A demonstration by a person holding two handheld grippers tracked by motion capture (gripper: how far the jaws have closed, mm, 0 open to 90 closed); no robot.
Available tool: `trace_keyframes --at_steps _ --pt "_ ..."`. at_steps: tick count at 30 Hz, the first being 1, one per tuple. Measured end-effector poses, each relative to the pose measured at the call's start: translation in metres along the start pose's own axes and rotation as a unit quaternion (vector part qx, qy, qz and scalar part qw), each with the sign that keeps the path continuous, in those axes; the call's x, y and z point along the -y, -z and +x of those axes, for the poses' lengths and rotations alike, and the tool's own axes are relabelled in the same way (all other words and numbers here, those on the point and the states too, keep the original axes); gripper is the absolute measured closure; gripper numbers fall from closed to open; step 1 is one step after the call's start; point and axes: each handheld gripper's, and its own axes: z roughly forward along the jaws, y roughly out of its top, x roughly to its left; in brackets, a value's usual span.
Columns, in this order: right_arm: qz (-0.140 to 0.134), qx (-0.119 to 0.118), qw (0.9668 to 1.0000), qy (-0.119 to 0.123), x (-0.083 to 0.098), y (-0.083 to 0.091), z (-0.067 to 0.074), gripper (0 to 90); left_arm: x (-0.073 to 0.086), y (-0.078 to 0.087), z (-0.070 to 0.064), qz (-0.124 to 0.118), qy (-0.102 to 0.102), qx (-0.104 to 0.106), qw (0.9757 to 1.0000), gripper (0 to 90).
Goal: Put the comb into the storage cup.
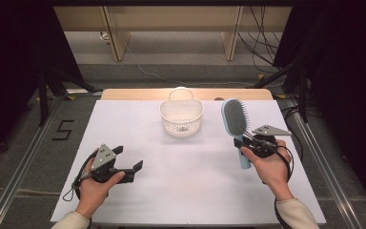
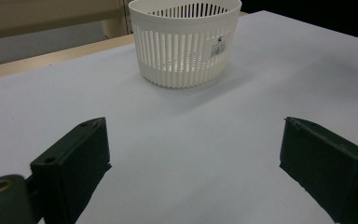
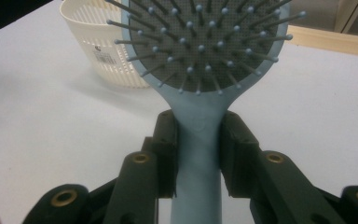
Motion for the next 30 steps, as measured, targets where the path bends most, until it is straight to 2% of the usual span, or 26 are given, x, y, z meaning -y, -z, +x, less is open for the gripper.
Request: trace_keyframes --at_steps 8,22,30 --pt "-0.014 -0.003 0.9999 0.007 -0.004 -0.001 0.003 70.5 0.0 0.0 0.0 -0.001 0.0 -0.001 1.0 7.9" --pt "-0.048 0.005 0.9988 0.002 -0.017 -0.001 0.003 70.5 0.0 0.0 0.0 -0.002 0.001 -0.001 1.0 8.0" --pt "-0.055 0.005 0.9985 0.0 -0.02 -0.003 0.003 70.5 0.0 0.0 0.0 -0.001 0.001 -0.001 1.0 8.0"
